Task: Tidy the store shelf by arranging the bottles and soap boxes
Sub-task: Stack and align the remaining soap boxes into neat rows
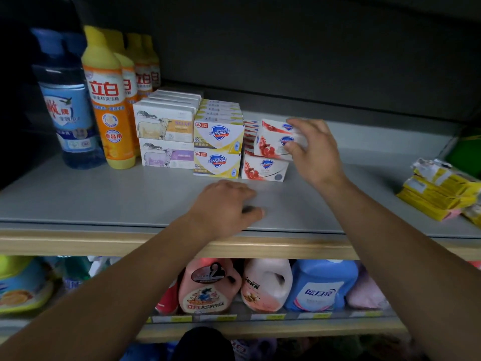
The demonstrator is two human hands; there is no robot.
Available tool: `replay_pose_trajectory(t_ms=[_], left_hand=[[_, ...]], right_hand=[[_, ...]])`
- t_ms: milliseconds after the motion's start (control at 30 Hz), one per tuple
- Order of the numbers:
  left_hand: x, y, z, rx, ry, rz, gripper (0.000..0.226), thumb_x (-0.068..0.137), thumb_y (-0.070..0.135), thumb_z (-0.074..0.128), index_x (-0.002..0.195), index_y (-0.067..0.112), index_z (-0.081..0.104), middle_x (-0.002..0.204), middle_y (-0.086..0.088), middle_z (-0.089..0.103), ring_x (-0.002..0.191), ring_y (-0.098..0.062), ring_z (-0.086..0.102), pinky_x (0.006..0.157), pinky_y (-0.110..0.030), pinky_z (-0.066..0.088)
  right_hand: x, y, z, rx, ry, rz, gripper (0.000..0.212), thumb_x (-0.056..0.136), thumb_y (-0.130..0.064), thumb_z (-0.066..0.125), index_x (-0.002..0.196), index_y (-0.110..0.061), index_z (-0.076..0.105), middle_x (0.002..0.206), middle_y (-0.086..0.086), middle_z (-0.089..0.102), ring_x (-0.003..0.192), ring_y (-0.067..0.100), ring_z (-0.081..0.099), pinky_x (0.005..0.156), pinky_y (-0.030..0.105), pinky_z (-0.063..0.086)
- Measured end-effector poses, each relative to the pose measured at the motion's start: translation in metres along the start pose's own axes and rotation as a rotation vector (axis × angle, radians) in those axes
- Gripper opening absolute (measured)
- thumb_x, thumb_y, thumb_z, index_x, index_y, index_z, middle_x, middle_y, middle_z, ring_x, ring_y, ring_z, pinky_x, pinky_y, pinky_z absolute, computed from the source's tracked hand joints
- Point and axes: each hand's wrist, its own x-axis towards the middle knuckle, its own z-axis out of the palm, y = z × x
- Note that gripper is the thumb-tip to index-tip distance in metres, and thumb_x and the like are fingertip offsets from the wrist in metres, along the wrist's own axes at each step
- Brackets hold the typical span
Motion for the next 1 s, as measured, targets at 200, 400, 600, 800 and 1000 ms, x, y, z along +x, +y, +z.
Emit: replay_pose_trajectory(t_ms=[200,400,600,800,1000], left_hand=[[0.001,0.0,0.0,-0.021,-0.025,-0.053,0.072,0.073,0.07,0.035,0.123,0.027,0.064,0.131,0.006,0.06,0.122,-0.021,0.05,0.105,-0.038,0.039],[0.002,0.002,-0.003,-0.035,-0.064,-0.076,0.074,0.072,0.068,0.036,0.131,0.03,0.058,0.137,0.008,0.056,0.126,-0.019,0.047,0.108,-0.038,0.036],[0.002,0.001,-0.002,-0.033,-0.064,-0.072,0.064,0.081,0.067,0.047,0.132,0.029,0.057,0.137,0.007,0.056,0.126,-0.02,0.047,0.108,-0.038,0.036],[0.002,0.002,-0.003,-0.039,-0.096,-0.097,0.072,0.074,0.069,0.039,0.132,0.031,0.056,0.138,0.007,0.055,0.127,-0.02,0.045,0.109,-0.039,0.035],[0.001,0.002,-0.002,-0.033,-0.074,-0.072,0.056,0.087,0.059,0.053,0.132,0.026,0.057,0.139,0.004,0.055,0.128,-0.022,0.046,0.109,-0.04,0.035]], right_hand=[[0.02,0.0,0.028,-0.069,-0.1,0.02,0.047,0.095,-0.017,0.057,0.142,-0.023,0.051,0.136,0.003,0.046,0.122,0.018,0.049,0.101,0.022,0.034],[0.023,0.003,0.033,-0.09,-0.101,0.023,0.048,0.096,-0.02,0.056,0.143,-0.024,0.048,0.138,0.004,0.045,0.123,0.019,0.049,0.098,0.022,0.035],[0.024,0.002,0.033,-0.103,-0.131,0.021,0.049,0.095,-0.022,0.054,0.144,-0.025,0.046,0.14,0.004,0.044,0.123,0.018,0.049,0.099,0.025,0.037],[0.024,0.0,0.025,-0.101,-0.202,0.041,0.067,0.091,-0.032,0.061,0.151,-0.028,0.032,0.151,0.001,0.035,0.132,0.017,0.043,0.103,0.027,0.034],[-0.016,0.025,-0.012,-0.117,-0.143,0.134,0.062,0.092,-0.04,0.057,0.149,-0.023,0.036,0.153,0.003,0.036,0.138,0.02,0.038,0.106,0.026,0.03]])
